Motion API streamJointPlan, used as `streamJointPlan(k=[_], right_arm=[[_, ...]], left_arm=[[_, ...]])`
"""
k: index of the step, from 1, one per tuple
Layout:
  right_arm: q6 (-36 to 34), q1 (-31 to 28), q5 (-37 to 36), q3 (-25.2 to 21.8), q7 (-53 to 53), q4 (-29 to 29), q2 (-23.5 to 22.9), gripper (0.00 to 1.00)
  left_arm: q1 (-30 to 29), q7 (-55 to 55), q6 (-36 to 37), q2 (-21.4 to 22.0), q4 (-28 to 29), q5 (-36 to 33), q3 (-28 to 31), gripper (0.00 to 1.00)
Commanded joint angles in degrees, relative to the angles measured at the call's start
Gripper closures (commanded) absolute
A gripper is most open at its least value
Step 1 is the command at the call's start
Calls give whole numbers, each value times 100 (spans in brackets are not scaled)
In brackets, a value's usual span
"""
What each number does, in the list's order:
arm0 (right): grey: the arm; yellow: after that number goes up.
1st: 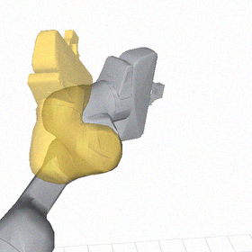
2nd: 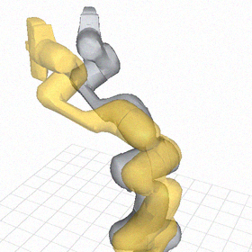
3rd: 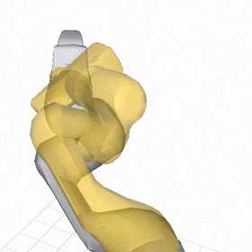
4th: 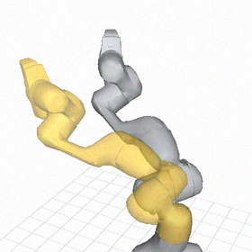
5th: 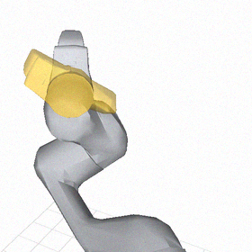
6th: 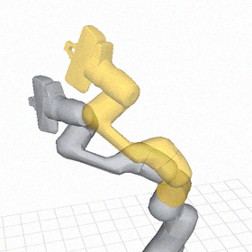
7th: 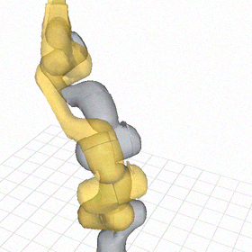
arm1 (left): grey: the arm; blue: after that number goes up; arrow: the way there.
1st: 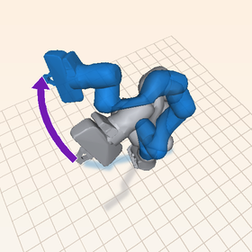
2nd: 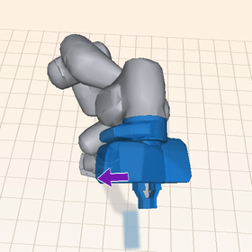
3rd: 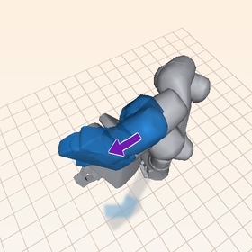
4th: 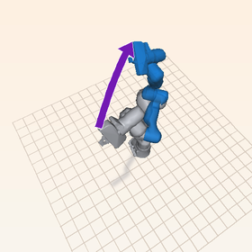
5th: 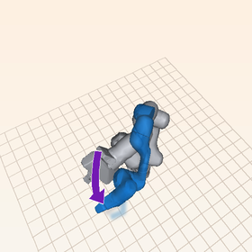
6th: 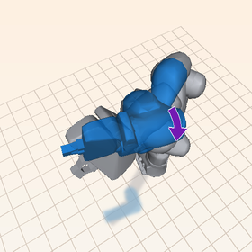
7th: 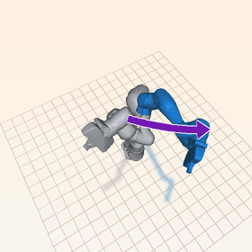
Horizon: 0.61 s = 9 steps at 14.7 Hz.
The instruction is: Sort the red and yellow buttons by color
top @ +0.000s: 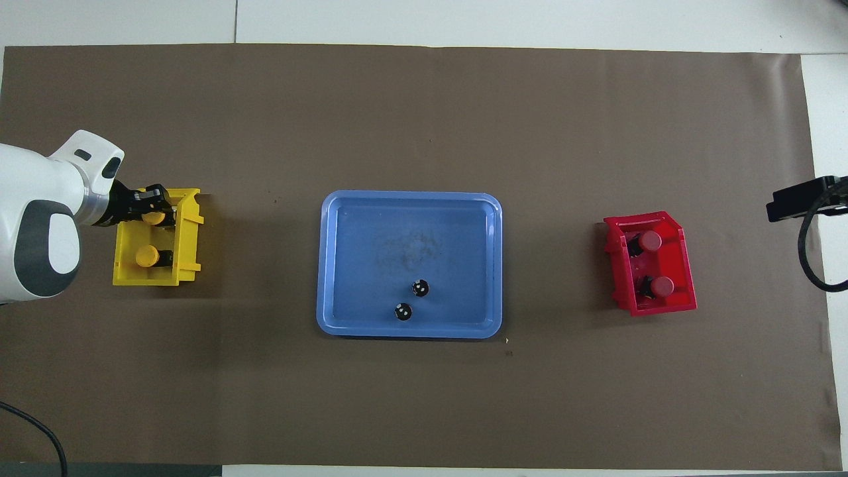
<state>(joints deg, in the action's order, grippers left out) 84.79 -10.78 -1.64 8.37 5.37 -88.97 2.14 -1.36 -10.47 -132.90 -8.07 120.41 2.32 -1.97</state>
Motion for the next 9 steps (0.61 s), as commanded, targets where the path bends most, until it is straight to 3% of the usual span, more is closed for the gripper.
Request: streamJointPlan(k=[1, 9], right_arm=[[-51, 49, 93, -19, 8, -86, 67, 0], [-24, -12, 67, -37, 8, -59, 58, 0]], left_arm=[[-83, 141, 151, 60, -17, 128, -49, 50], [-92, 141, 669, 130, -298, 128, -49, 50]])
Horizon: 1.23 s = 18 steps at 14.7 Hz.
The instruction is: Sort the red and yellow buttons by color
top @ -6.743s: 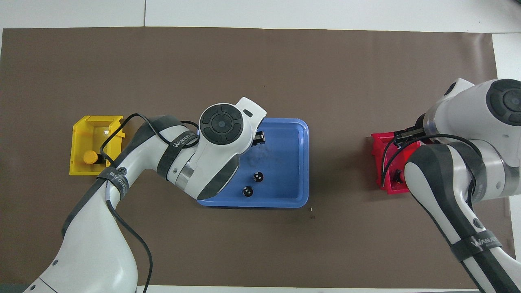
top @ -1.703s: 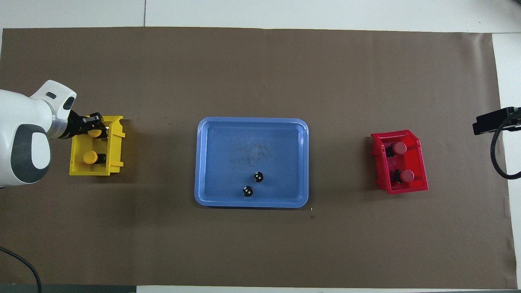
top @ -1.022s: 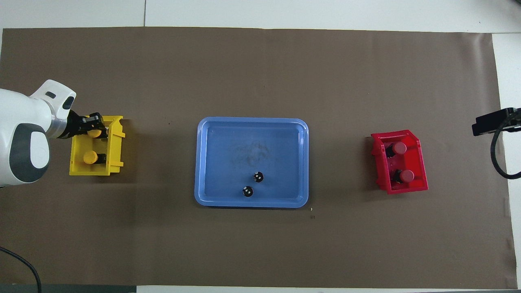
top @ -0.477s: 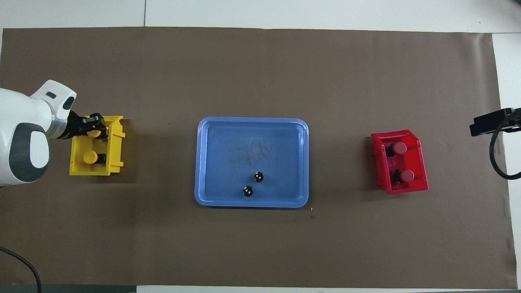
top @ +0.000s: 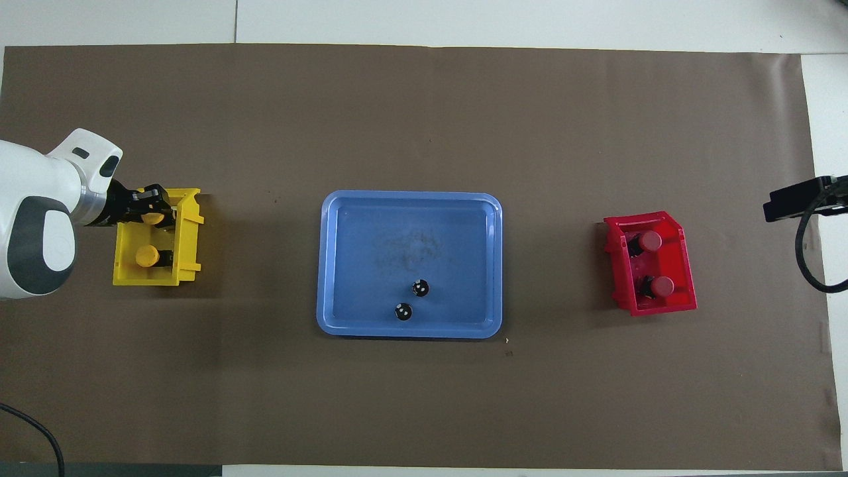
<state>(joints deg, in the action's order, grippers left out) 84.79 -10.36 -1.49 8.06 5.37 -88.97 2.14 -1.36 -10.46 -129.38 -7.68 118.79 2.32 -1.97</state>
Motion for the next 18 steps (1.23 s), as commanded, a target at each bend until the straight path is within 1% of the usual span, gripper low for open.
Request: streamJointPlan(k=[1, 3, 4, 5, 6, 7, 10, 13, 15, 18], right_arm=[[-33, -106, 61, 2, 17, -59, 58, 0], [-33, 111, 44, -146, 0, -59, 67, 0], [-42, 348, 26, -365, -1, -59, 58, 0], [-33, 576, 26, -628, -1, -59, 32, 0], [-24, 761, 26, -796, -1, -59, 41, 0], [-33, 798, 26, -806, -9, -59, 41, 0], [-33, 764, 26, -807, -1, -50, 67, 0], [-42, 772, 26, -806, -1, -51, 58, 0], [-50, 781, 17, -798, -9, -50, 58, 0], [-7, 781, 17, -798, -18, -59, 58, 0]], left_arm=[[-92, 141, 421, 100, -198, 128, -49, 50], [-92, 150, 588, 109, -303, 128, -40, 49], [-92, 167, 711, 118, -391, 128, -32, 43], [-92, 281, 825, 135, -479, 128, -31, 31], [-83, 490, 957, 144, -601, 128, -31, 8], [-66, 632, 1098, 188, -681, 120, -31, 0], [-31, 703, 1677, 503, -1015, 76, -40, 0], [-30, 1282, 2301, 996, -1226, 67, -49, 0], [-22, 1301, 2811, 1146, -1542, 67, -49, 0], [4, 1301, 3741, 1164, -2305, 67, -93, 0]])
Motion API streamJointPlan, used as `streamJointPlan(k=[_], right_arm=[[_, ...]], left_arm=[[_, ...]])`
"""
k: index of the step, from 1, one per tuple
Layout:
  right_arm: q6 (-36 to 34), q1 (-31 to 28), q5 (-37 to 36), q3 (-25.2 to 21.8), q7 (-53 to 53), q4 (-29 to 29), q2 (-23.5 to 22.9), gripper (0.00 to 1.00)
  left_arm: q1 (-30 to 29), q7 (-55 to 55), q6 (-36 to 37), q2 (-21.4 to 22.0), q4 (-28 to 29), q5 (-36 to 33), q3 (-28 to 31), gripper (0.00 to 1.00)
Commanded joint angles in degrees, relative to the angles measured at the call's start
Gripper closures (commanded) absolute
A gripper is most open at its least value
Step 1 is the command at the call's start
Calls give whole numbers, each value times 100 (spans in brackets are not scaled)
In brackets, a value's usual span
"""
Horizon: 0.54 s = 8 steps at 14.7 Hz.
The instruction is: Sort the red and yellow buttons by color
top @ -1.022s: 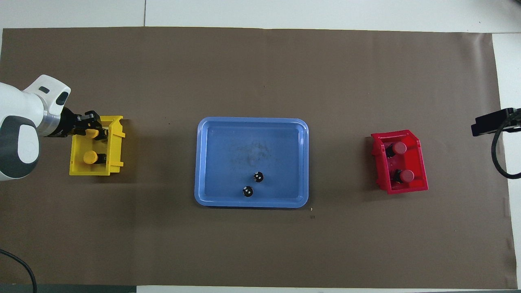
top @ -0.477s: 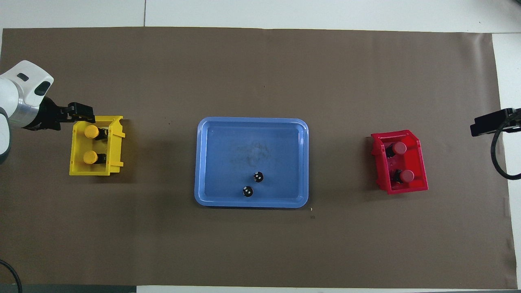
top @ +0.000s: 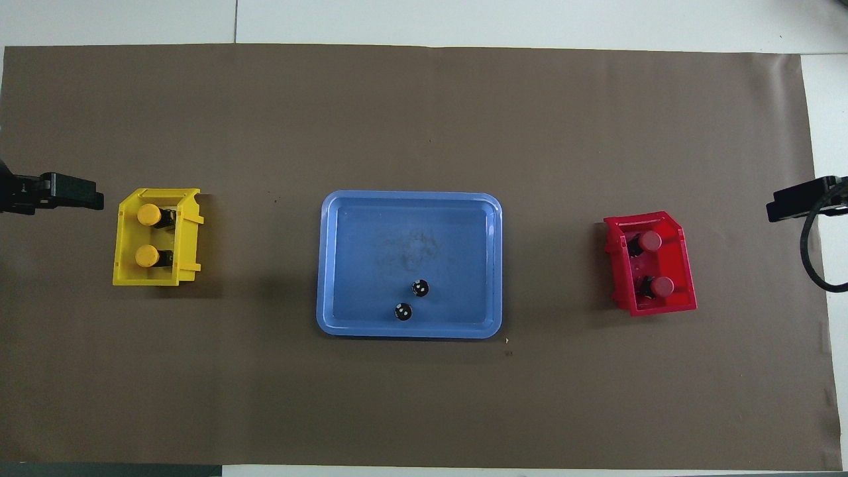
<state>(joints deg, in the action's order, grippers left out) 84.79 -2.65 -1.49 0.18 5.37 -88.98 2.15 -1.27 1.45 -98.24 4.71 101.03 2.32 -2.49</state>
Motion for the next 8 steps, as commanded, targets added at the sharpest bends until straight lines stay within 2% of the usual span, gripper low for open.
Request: streamJointPlan(k=[1, 8], right_arm=[[-24, 10, 17, -9, -18, -58, 57, 0], [-33, -8, 17, -9, -1, -58, 57, 0]], left_arm=[[4, 101, 874, -76, -688, 58, -67, 0], [4, 268, 1263, 267, -848, 49, -331, 0]])
